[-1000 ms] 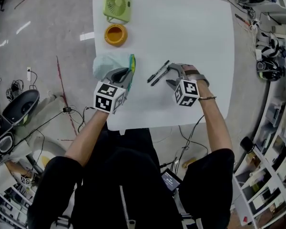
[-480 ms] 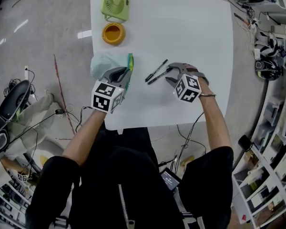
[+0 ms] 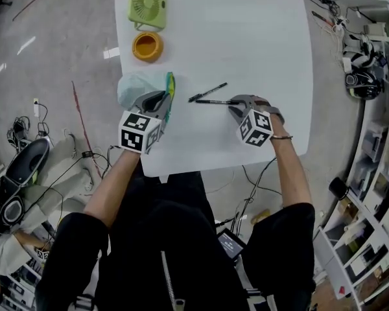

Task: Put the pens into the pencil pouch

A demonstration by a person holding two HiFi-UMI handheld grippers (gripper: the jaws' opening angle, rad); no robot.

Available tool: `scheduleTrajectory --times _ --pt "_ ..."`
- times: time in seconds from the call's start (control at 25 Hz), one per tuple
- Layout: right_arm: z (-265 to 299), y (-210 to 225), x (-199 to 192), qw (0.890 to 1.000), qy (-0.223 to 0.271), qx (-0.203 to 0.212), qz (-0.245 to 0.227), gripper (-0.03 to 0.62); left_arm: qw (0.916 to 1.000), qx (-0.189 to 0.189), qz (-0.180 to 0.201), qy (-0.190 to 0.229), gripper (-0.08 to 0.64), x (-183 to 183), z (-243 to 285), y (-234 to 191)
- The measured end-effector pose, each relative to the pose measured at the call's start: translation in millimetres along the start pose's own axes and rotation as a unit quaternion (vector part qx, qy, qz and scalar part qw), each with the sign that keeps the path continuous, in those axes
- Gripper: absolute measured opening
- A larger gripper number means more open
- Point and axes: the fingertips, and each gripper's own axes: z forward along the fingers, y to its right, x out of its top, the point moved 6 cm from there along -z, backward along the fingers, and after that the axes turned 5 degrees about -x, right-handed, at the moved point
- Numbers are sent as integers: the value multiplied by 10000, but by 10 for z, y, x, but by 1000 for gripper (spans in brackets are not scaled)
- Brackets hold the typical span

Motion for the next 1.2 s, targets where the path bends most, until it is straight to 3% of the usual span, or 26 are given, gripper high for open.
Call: scheduleTrajectory --times 0.08,0.36,0.64,0.92,1.2 --pt "-35 -62 -47 10000 -33 -69 -11 61 10000 16 28 -15 55 -7 -18 17" --pt "-154 -203 -109 9998 -10 -183 -19 54 9999 43 96 -23 55 18 -61 36" --pt "-403 -130 -39 9974 120 -593 397 52 9997 82 242 -27 54 20 -55 59" --pt "-476 -111 380 9952 452 -472 731 52 9997 82 214 35 54 28 -88 85" --pt "-292 -70 807 9955 585 -333 673 52 9995 -8 295 57 54 46 -111 105"
